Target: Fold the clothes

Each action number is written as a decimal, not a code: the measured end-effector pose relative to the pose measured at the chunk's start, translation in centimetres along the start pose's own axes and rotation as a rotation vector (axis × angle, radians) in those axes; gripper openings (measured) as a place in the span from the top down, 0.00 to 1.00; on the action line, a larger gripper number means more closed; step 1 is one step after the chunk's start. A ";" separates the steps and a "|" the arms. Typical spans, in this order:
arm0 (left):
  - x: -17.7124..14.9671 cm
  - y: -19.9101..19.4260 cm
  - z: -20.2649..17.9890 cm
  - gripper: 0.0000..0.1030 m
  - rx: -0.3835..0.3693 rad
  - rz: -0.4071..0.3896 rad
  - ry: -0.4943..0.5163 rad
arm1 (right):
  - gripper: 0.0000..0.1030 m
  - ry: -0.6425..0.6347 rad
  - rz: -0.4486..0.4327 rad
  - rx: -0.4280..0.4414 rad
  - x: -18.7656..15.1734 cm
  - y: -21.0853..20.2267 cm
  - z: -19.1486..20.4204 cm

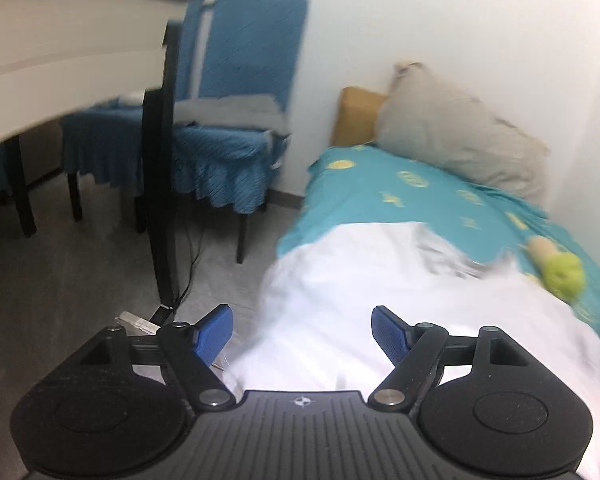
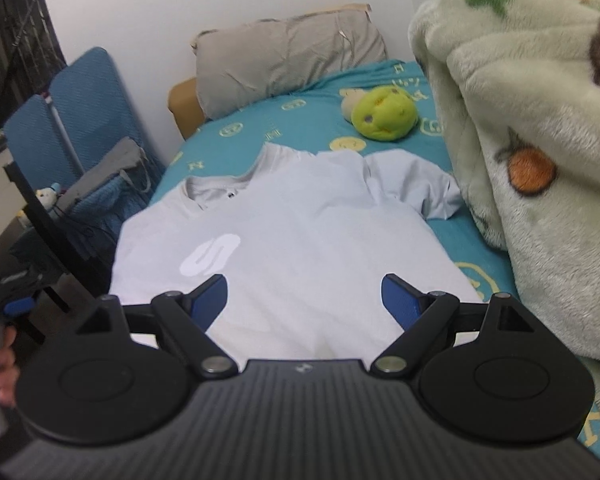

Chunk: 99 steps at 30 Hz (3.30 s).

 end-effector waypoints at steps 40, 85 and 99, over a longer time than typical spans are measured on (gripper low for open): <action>-7.4 -17.7 1.7 0.15 0.033 0.092 0.014 | 0.17 0.048 -0.074 -0.054 -1.3 -6.8 -2.6; -10.6 2.4 -3.9 0.00 -0.286 0.151 -0.139 | 0.35 0.593 -0.168 -0.183 6.0 27.1 -12.7; -8.7 1.0 -1.4 0.00 -0.244 0.087 -0.213 | 0.92 -0.061 -0.351 -0.477 10.2 20.8 -5.8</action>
Point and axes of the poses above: each gripper's, at about its wrist camera, not at the fingertips, and y roughly the way its jaws point, z to its left, x to its top, the point moved 6 cm from there along y, roughly the way its jaws point, and after that the axes turned 2 degrees about -z, right-handed, at the moved point
